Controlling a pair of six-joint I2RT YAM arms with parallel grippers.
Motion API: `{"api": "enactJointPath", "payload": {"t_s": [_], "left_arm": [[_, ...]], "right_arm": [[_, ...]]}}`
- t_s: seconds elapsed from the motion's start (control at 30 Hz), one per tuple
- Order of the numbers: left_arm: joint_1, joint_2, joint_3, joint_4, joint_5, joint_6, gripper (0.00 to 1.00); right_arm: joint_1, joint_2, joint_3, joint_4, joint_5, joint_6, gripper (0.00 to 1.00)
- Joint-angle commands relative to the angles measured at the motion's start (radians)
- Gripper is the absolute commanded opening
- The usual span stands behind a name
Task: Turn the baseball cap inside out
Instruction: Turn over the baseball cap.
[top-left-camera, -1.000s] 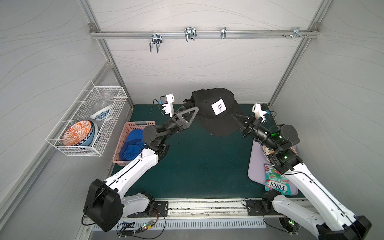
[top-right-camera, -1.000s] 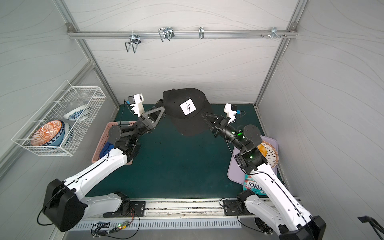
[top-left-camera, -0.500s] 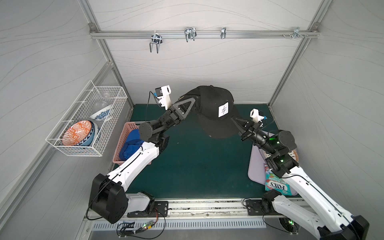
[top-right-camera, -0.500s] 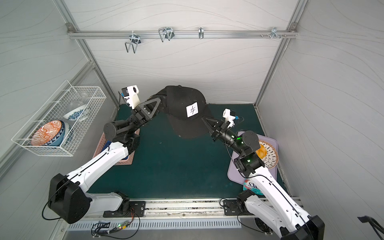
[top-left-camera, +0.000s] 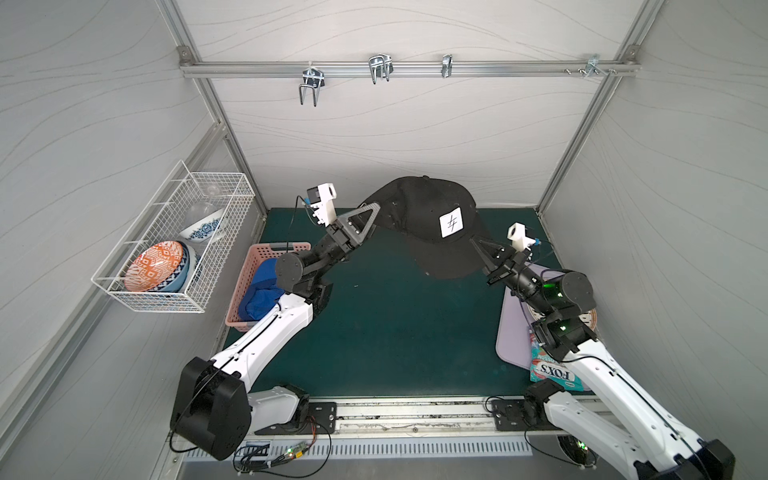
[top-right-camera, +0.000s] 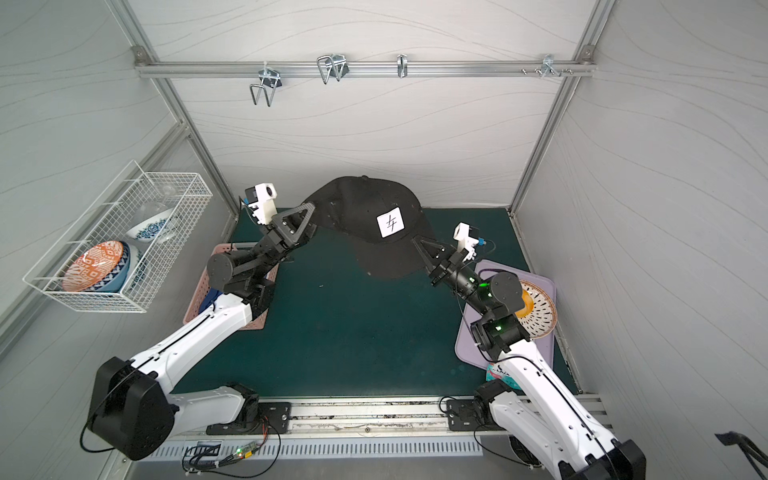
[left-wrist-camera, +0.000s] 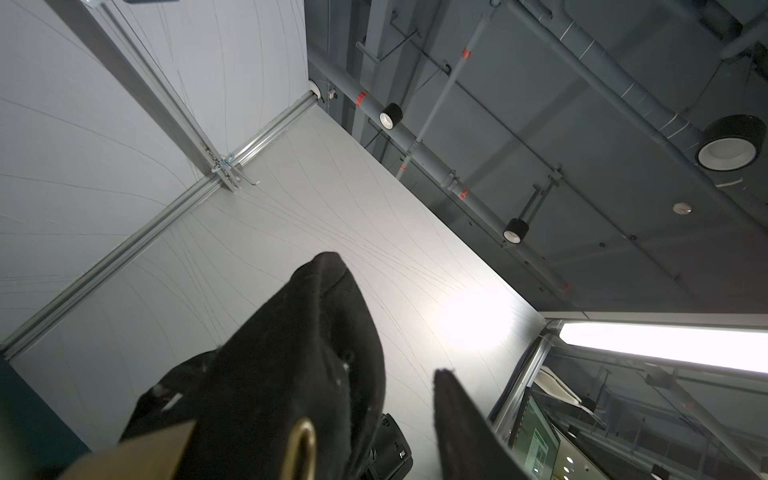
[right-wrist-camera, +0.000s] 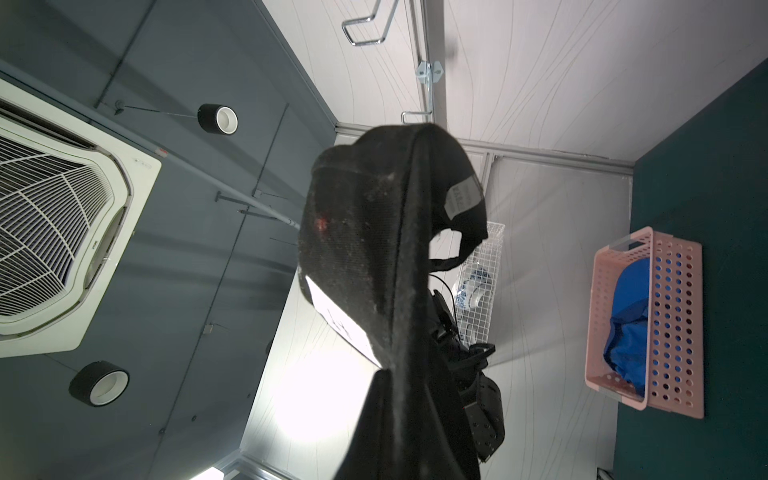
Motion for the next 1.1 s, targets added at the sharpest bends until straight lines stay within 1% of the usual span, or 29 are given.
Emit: {"api": "enactJointPath", "payload": {"t_s": [0.0, 0.07, 0.17, 0.23, 0.3, 0.33, 0.4, 0.43, 0.47, 0.57, 0.63, 0.7, 0.73, 0.8, 0.87, 0.93, 1.0, 1.07], "left_arm": [[0.018, -0.081, -0.033, -0.043, 0.008, 0.014, 1.0], [0.018, -0.142, -0.071, -0.251, 0.084, 0.125, 1.0], [0.027, -0.242, -0.127, -0.572, 0.148, 0.308, 1.0], [0.039, -0.291, -0.142, -0.761, 0.197, 0.398, 1.0], [0.056, -0.327, -0.151, -0.937, 0.238, 0.469, 1.0], [0.07, -0.345, -0.153, -1.004, 0.25, 0.507, 1.0], [0.115, -0.384, -0.152, -1.121, 0.256, 0.572, 1.0], [0.143, -0.402, -0.146, -1.17, 0.252, 0.601, 1.0], [0.165, -0.415, -0.132, -1.217, 0.248, 0.645, 1.0], [0.174, -0.412, -0.029, -1.39, 0.26, 0.866, 0.97], [0.175, -0.399, 0.027, -1.484, 0.295, 0.997, 0.95], [0.173, -0.392, 0.065, -1.543, 0.323, 1.124, 0.92], [0.173, -0.384, 0.08, -1.582, 0.347, 1.203, 0.89], [0.153, -0.368, 0.103, -1.629, 0.362, 1.305, 0.83], [0.096, -0.352, 0.123, -1.669, 0.348, 1.408, 0.77], [0.018, -0.333, 0.136, -1.694, 0.296, 1.495, 0.71], [-0.038, -0.31, 0.147, -1.701, 0.261, 1.553, 0.66], [-0.076, -0.281, 0.15, -1.681, 0.255, 1.579, 0.61]], "right_arm": [[-0.023, 0.007, 0.085, 0.032, 0.012, -0.132, 0.0], [-0.032, 0.006, 0.152, -0.074, -0.062, -0.273, 0.0], [-0.056, -0.003, 0.251, -0.254, -0.131, -0.505, 0.0], [-0.071, 0.0, 0.299, -0.365, -0.191, -0.636, 0.0], [-0.081, 0.01, 0.351, -0.466, -0.278, -0.786, 0.0], [-0.082, 0.014, 0.386, -0.561, -0.33, -0.888, 0.0], [-0.082, 0.027, 0.451, -0.8, -0.392, -1.138, 0.0], [-0.082, 0.033, 0.486, -0.924, -0.396, -1.247, 0.0], [-0.082, 0.044, 0.508, -1.048, -0.404, -1.386, 0.0], [-0.082, 0.071, 0.529, -1.317, -0.415, -1.681, 0.0], [-0.08, 0.073, 0.514, -1.417, -0.43, -1.856, 0.0], [-0.065, 0.052, 0.482, -1.457, -0.403, -1.986, 0.0], [-0.052, 0.033, 0.462, -1.473, -0.384, -2.087, 0.0], [-0.04, 0.015, 0.44, -1.503, -0.407, -2.228, 0.0], [-0.039, 0.02, 0.437, -1.523, -0.444, -2.29, 0.0], [-0.036, 0.046, 0.455, -1.559, -0.504, -2.322, 0.0], [-0.036, 0.066, 0.466, -1.586, -0.562, -2.34, 0.0], [-0.036, 0.075, 0.467, -1.605, -0.629, -2.352, 0.0]]}}
